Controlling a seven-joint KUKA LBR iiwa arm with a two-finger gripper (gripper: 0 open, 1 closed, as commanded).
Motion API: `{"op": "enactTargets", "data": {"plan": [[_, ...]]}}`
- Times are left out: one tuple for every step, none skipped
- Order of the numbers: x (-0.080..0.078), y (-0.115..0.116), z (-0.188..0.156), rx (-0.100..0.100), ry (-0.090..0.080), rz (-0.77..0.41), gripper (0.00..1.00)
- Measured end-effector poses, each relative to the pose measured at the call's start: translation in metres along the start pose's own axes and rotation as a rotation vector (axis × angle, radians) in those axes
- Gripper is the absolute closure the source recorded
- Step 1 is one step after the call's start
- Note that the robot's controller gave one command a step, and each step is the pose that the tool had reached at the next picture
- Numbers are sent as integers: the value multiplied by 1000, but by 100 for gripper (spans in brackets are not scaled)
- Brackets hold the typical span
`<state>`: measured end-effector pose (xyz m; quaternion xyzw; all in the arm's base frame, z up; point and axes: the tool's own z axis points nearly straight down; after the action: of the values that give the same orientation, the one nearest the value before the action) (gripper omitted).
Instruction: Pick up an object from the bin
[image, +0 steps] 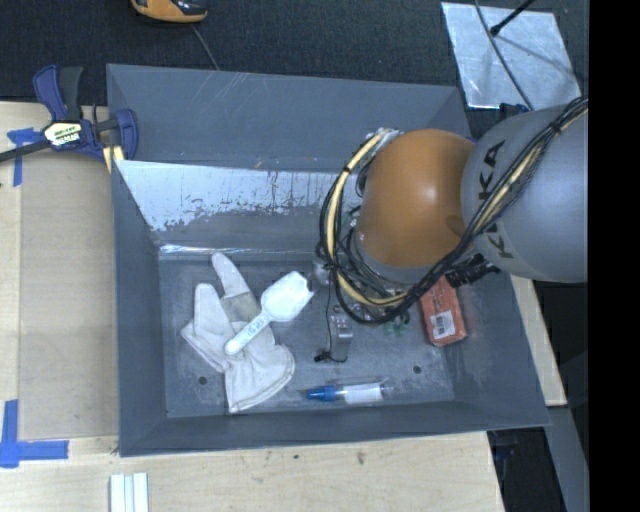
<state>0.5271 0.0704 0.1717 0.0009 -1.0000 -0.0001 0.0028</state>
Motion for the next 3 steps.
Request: {"op": "enactTargets", "data": {"plan": [[-2, 0, -5, -1, -9, 2, 0], [-41, 9, 33, -2, -17, 7, 0], [-44, 15, 62, -1, -10, 121, 0]]}}
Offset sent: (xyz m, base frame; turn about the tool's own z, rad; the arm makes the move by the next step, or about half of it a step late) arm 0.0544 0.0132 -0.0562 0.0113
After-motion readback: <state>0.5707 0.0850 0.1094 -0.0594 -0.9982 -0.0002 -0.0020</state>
